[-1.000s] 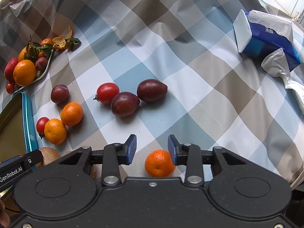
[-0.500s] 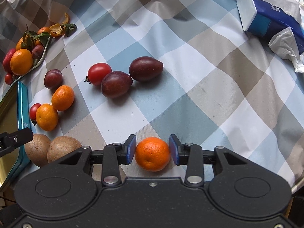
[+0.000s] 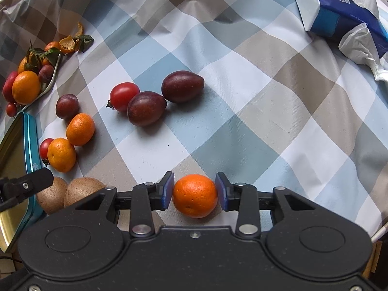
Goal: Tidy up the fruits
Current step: 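Grasp a brown kiwi with the left gripper while the right gripper holds the mandarin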
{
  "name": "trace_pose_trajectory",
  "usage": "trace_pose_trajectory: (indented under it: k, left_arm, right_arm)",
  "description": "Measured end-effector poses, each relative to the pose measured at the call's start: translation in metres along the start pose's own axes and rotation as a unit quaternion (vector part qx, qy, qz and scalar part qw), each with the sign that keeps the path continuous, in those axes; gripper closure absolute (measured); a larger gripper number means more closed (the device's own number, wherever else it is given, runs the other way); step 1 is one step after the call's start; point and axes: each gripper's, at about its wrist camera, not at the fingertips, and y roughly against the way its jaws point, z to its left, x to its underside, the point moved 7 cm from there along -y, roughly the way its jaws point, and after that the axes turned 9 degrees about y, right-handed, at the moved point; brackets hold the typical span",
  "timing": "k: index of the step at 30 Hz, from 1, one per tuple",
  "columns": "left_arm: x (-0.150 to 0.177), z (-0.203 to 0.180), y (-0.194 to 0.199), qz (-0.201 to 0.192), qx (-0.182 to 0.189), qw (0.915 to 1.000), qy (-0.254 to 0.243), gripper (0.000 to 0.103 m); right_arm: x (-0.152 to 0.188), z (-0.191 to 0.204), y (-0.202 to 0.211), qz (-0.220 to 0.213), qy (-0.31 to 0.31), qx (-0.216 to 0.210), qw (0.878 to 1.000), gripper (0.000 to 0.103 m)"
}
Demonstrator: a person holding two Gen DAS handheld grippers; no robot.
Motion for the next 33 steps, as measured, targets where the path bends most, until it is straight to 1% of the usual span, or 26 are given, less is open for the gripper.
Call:
trace_pose_trajectory:
  k: [4, 7, 10, 13, 14, 18, 22, 24, 29, 33]
  left_arm:
    - [0.01, -0.018, -0.007, 0.009, -0.003, 0.9991, -0.042, 0.051]
    - [0.017, -0.024, -0.018, 0.025, -0.016, 0.9977, -0.062, 0.051]
    - [0.024, -0.03, -0.028, 0.042, -0.02, 0.9961, -0.075, 0.05]
    - [0.026, -0.034, -0.034, 0.034, -0.045, 0.9937, -0.097, 0.048]
    - [0.028, -0.035, -0.037, 0.038, -0.049, 0.993, -0.1, 0.046]
    - [0.032, -0.036, -0.046, 0.046, -0.067, 0.9899, -0.116, 0.045]
    - [0.034, -0.037, -0.057, 0.059, -0.081, 0.9876, -0.12, 0.045]
    - [0.034, -0.037, -0.059, 0.059, -0.082, 0.9878, -0.119, 0.045]
    - [0.033, -0.036, -0.06, 0.059, -0.072, 0.9901, -0.105, 0.045]
    - [0.03, -0.037, -0.055, 0.055, -0.055, 0.9932, -0.086, 0.045]
  right_arm:
    - [0.0, -0.004, 0.001, -0.005, -0.009, 0.005, 1.0, 0.056]
    - [-0.001, -0.008, 0.003, -0.009, -0.015, 0.006, 1.0, 0.056]
    - [-0.002, -0.013, 0.006, -0.014, -0.022, 0.009, 1.0, 0.056]
    - [-0.004, -0.018, 0.008, -0.02, -0.031, 0.014, 0.999, 0.057]
    - [-0.004, -0.019, 0.009, -0.021, -0.033, 0.014, 0.999, 0.056]
    - [-0.005, -0.019, 0.01, -0.023, -0.034, 0.015, 0.999, 0.057]
    - [-0.004, -0.016, 0.009, -0.023, -0.029, 0.015, 0.999, 0.057]
    - [-0.004, -0.015, 0.009, -0.023, -0.025, 0.015, 0.999, 0.057]
    - [-0.005, -0.014, 0.011, -0.031, -0.026, 0.012, 0.999, 0.057]
    - [-0.005, -0.014, 0.013, -0.035, -0.026, 0.01, 0.999, 0.057]
